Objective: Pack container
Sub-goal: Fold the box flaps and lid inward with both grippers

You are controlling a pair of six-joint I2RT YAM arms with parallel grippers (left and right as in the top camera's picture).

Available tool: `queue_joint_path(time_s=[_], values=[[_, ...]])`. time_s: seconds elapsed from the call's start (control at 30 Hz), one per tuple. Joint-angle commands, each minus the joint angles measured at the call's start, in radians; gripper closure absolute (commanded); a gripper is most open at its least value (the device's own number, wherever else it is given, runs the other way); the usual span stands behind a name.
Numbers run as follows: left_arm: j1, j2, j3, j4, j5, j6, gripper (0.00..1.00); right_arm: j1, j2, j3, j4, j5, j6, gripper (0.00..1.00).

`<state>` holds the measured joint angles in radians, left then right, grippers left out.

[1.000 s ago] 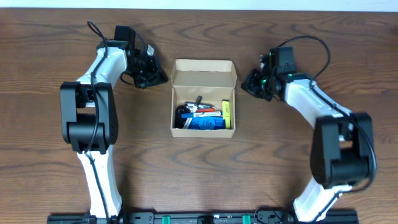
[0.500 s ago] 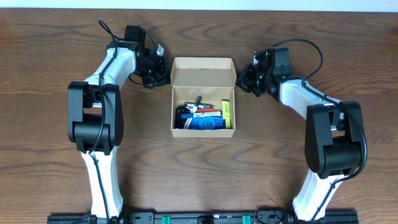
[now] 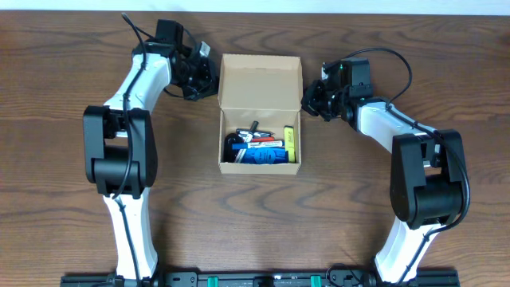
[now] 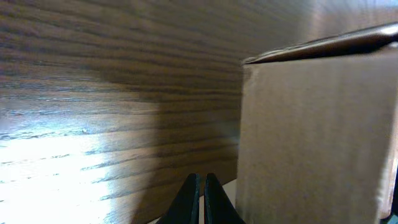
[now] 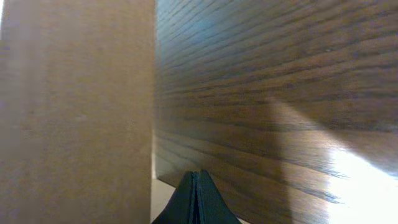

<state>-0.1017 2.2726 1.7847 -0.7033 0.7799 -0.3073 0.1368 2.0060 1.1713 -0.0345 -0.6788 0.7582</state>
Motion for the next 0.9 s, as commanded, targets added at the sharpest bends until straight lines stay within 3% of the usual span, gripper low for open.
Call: queue_joint_path(time_s=[0.0,0.6,0.87], values=[[0.003,-0.059,0.018,-0.005,0.025,0.055,0.94,-0.006,0.01,-0.001,0.029,-0.077,-0.016,0.99],[0.003,-0.254,0.018,-0.061,-0.055,0.233,0.94,-0.038,-0.023,-0.001,0.196,-0.256,-0.061,0.98],[0.003,-0.284,0.018,-0.161,-0.055,0.354,0.94,-0.044,-0.151,-0.001,0.09,-0.256,-0.179,0.99]])
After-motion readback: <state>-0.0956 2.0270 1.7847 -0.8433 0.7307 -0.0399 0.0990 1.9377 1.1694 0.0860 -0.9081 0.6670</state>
